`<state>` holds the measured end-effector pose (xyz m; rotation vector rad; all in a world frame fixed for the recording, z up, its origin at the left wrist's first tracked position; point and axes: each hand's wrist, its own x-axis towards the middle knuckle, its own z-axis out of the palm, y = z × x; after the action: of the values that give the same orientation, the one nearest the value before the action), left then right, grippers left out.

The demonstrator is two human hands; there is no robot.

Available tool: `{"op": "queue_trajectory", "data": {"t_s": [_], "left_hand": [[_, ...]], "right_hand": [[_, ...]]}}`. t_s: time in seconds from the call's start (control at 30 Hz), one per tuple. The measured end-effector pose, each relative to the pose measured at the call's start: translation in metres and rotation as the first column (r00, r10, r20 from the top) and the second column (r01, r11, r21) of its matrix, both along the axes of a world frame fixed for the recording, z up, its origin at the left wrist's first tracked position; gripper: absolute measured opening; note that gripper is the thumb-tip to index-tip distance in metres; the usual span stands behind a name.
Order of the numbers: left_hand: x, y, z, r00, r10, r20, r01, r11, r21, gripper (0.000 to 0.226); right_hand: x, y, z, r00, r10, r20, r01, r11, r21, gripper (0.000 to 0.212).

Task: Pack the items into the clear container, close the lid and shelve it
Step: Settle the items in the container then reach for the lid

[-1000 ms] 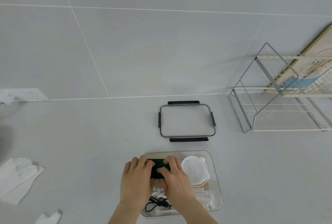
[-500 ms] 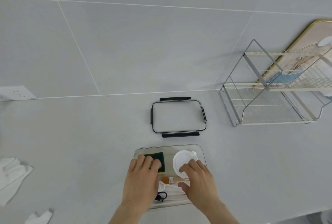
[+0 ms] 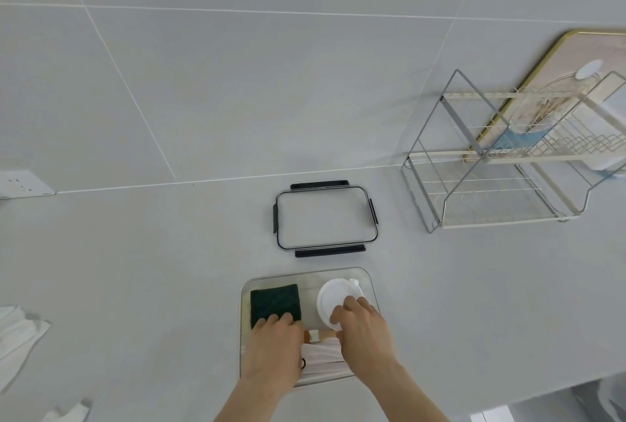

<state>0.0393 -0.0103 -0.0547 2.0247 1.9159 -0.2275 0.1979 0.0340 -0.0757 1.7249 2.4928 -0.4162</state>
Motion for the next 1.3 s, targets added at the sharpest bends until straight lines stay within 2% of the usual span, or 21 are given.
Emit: {"op": "queue_trajectory", "data": {"t_s": [0.1,0.17,0.3,0.47,0.73,0.87,1.0,1.1,1.2,1.3], "left_hand": [[0.010,0.002,-0.002,0.999,-0.045,0.027,0.044,0.997,0.056,0.033],[0.016,0.003,-0.004,0.988,-0.100,0.118,0.091,0.993,0.079,0.039],[0.023,0.009,-0.005,0.980,-0.100,0.174,0.099,0.995,0.014,0.047],[0.024,0.009,-0.010,0.978,-0.098,0.186,0.107,0.993,-0.040,0.049],[0.018,0.005,-0.007,0.970,-0.064,0.233,0.070,0.997,-0.020,0.034],[0.001,0.005,0.008,0.986,-0.015,0.163,0.004,0.998,0.064,0.035],[-0.022,0.003,0.017,1.000,0.007,0.017,-0.007,1.000,-0.003,0.030],[-0.029,0.000,0.016,0.999,0.011,-0.047,-0.013,0.999,-0.033,0.032],[-0.028,-0.004,0.012,0.995,-0.027,-0.093,0.023,0.999,-0.045,0.037],[-0.035,-0.013,0.013,0.994,-0.053,-0.092,0.050,0.998,-0.038,0.040]], "right_hand": [[0.005,0.002,0.001,0.999,-0.010,-0.050,0.009,1.000,-0.024,0.038],[0.009,0.005,0.002,0.998,-0.006,-0.065,0.004,0.999,-0.032,0.049],[0.017,0.009,-0.002,0.996,0.049,-0.081,-0.048,0.999,0.003,0.061],[0.018,0.007,-0.001,0.994,0.078,-0.072,-0.076,0.997,0.033,0.061],[0.021,0.006,-0.003,0.992,0.094,-0.078,-0.091,0.995,0.042,0.061],[0.023,0.005,0.002,0.985,0.068,-0.160,-0.062,0.997,0.047,0.060],[0.023,-0.001,0.018,0.956,0.027,-0.292,-0.001,0.996,0.087,0.044],[0.012,-0.014,0.027,0.936,0.100,-0.336,-0.100,0.995,0.016,0.031],[-0.001,-0.026,0.029,0.925,0.125,-0.360,-0.188,0.971,-0.145,0.037],[-0.018,-0.032,0.031,0.957,0.161,-0.243,-0.219,0.948,-0.233,0.043]]}}
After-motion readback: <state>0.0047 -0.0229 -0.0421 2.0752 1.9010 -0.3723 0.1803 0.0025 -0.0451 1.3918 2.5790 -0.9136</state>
